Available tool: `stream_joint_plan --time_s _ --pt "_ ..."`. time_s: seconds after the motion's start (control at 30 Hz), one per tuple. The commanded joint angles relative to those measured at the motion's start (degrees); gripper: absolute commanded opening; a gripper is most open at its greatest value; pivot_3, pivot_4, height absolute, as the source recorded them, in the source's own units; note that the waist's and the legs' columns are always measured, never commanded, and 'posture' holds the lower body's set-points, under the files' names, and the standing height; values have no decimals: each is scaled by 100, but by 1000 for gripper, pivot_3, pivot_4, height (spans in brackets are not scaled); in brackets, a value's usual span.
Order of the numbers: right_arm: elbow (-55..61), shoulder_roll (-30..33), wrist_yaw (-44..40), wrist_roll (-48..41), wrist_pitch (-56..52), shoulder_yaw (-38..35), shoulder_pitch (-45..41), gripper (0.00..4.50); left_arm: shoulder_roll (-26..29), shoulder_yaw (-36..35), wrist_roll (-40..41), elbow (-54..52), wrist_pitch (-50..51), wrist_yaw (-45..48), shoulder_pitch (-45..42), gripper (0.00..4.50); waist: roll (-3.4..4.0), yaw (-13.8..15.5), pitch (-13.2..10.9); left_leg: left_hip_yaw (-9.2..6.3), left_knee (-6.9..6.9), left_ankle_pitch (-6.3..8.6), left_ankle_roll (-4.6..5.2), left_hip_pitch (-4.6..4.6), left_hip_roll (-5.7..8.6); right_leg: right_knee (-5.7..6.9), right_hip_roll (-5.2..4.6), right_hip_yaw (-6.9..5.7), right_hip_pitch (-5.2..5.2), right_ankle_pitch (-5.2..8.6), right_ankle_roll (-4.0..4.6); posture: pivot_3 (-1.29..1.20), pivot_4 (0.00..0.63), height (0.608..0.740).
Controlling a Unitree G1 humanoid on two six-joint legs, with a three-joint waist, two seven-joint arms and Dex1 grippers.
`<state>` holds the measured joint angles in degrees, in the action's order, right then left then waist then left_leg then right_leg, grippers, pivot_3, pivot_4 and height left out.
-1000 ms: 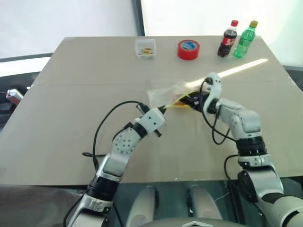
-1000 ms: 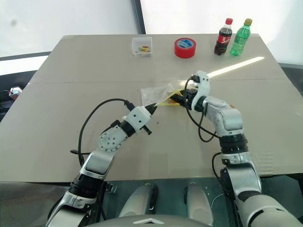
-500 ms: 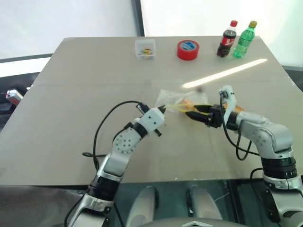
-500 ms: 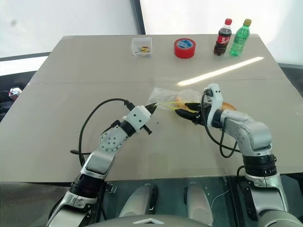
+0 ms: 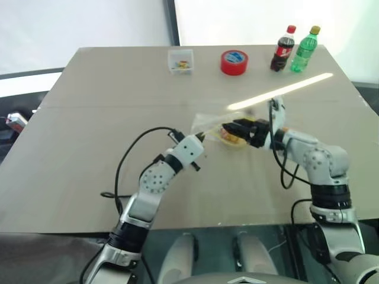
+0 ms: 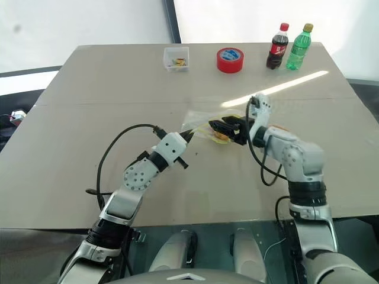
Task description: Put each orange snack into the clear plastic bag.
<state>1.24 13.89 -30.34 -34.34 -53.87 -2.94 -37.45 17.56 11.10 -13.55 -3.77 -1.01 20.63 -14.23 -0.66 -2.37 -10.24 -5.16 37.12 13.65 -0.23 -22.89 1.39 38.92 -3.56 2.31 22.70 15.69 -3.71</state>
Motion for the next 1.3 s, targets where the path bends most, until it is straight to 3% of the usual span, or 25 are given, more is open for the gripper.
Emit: stream_joint_plan --time_s 0.03,0.23,0.5,0.87,1.3 --pt "-423 -278 -163 168 491 234 -498 3092 41 -145 -55 -407 37 -151 79 0 0 -9 0 0 0 0 0 0 0 0 0 0 1 0 0 0 150 740" --pt "-994 -717 -387 253 876 347 -1091 3092 79 -264 -136 -721 204 -267 249 0 0 12 0 -3 -1 0 0 -2 0 0 -1 0 4 0 0 0 150 740" --pt "-841 -879 -568 27 896 211 -1177 3092 58 -243 -187 -1212 367 -340 590 0 1 14 0 -3 -3 0 0 -3 0 -2 -3 0 4 0 1 0 150 740" --pt "-336 198 -841 821 563 1213 -291 3092 -69 -102 -143 -1174 389 -317 578 0 1 12 -1 -1 -3 0 0 -5 2 -3 -3 1 5 0 1 0 150 740" --pt "746 1054 -1829 497 778 1196 217 3092 -102 -68 -84 -1085 372 -273 573 0 0 15 0 -2 -3 0 0 -4 -1 -6 -2 -2 3 0 0 0 150 740"
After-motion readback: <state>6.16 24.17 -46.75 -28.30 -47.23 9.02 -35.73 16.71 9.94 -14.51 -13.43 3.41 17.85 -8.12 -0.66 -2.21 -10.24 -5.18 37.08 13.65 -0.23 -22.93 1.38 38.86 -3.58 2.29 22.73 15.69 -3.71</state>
